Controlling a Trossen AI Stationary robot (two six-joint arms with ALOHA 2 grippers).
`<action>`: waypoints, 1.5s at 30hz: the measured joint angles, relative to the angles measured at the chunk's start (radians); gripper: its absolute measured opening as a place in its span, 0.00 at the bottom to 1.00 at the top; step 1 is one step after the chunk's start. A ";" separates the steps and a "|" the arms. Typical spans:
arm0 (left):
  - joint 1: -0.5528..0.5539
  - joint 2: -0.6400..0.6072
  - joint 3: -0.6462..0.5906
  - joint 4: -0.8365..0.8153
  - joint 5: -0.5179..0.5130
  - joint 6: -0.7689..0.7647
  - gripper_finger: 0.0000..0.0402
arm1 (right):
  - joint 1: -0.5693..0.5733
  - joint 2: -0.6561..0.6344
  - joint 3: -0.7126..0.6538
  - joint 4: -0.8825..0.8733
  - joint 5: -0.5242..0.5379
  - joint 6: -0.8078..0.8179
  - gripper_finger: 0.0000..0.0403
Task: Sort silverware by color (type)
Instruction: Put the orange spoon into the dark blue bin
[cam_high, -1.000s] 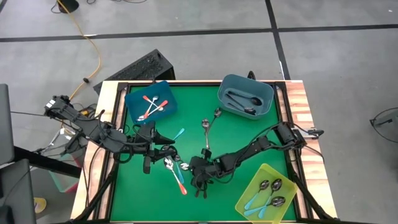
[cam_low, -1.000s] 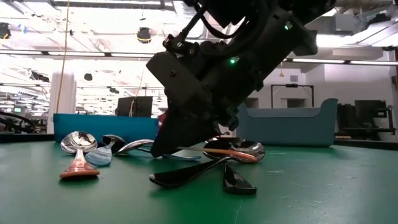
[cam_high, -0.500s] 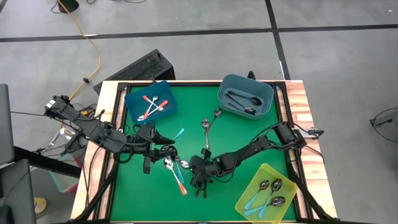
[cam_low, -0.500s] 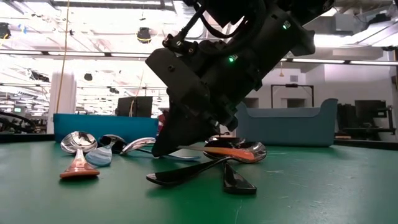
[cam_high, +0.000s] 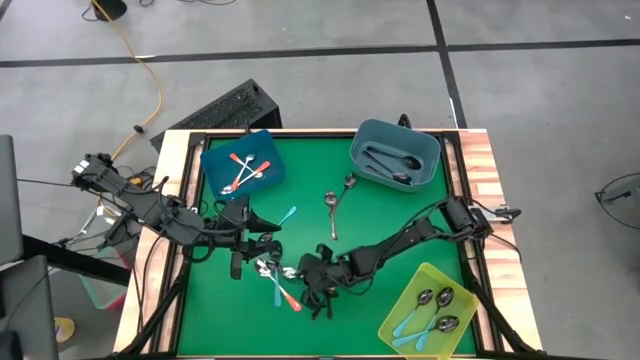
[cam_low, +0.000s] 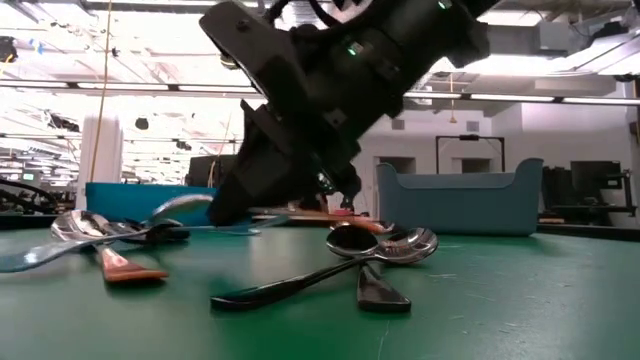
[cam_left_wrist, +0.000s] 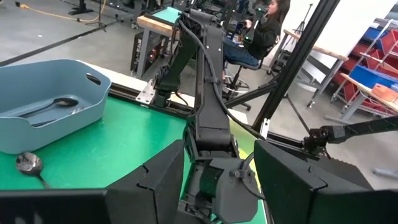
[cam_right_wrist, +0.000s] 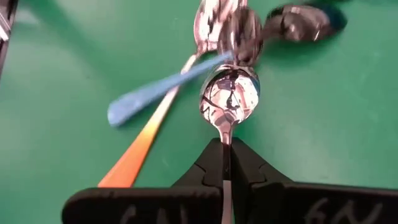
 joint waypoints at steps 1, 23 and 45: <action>0.000 0.000 0.000 0.000 0.000 0.000 0.45 | -0.003 0.000 0.011 -0.011 0.001 -0.002 0.04; 0.000 0.000 0.000 -0.005 0.004 -0.014 0.45 | -0.044 -0.001 0.137 -0.163 0.013 -0.078 0.05; 0.000 0.000 0.000 -0.020 0.002 -0.087 0.45 | -0.294 -0.002 0.377 -0.210 -0.019 -0.507 0.05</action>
